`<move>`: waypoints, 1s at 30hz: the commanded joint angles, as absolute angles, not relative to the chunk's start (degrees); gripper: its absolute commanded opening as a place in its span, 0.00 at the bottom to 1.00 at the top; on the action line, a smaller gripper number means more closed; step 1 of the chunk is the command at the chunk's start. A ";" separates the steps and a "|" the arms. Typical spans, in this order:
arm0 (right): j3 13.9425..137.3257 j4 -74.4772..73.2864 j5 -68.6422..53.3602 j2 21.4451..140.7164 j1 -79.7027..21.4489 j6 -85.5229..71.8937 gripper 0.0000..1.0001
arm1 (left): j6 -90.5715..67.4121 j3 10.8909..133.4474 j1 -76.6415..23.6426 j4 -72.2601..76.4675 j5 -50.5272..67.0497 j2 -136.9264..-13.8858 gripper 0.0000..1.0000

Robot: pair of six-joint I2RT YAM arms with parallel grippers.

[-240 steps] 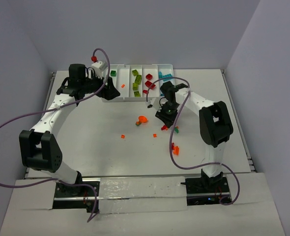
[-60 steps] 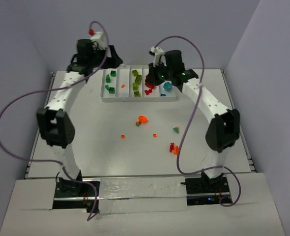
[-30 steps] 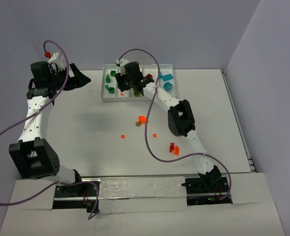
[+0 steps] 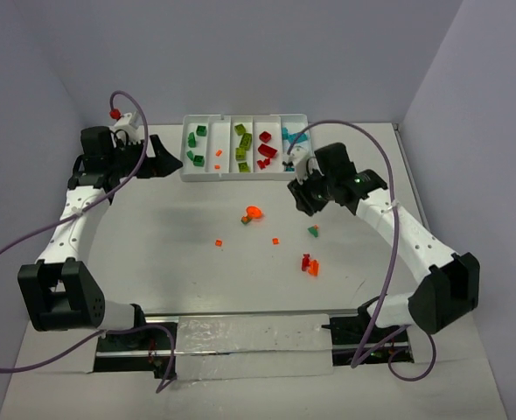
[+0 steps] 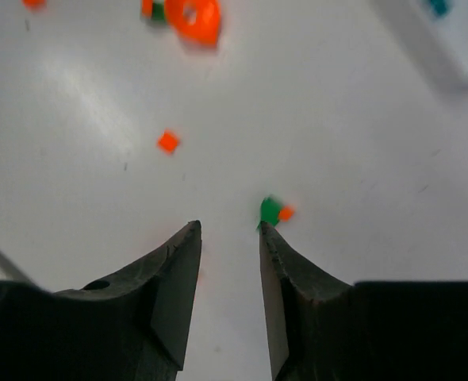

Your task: Sort the legos into containers by color

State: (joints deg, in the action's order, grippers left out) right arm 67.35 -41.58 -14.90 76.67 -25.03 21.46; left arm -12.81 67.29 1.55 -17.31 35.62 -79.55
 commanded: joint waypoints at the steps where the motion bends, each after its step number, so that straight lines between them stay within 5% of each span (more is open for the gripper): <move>1: 59.39 -53.44 -15.57 73.39 -24.35 21.54 0.35 | -11.98 69.98 0.61 -17.06 35.71 -78.73 0.98; 8: 59.61 -59.28 -11.97 72.17 -23.52 15.15 0.25 | -12.21 70.76 0.53 -18.10 34.66 -78.31 0.98; 30: 63.36 -64.14 -17.78 89.59 -23.55 18.46 0.46 | -11.46 71.25 0.44 -18.49 33.02 -80.60 0.98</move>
State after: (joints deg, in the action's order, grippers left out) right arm 59.98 -62.82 -15.77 86.17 -23.24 17.51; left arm -11.62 68.09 0.73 -18.68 33.26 -79.95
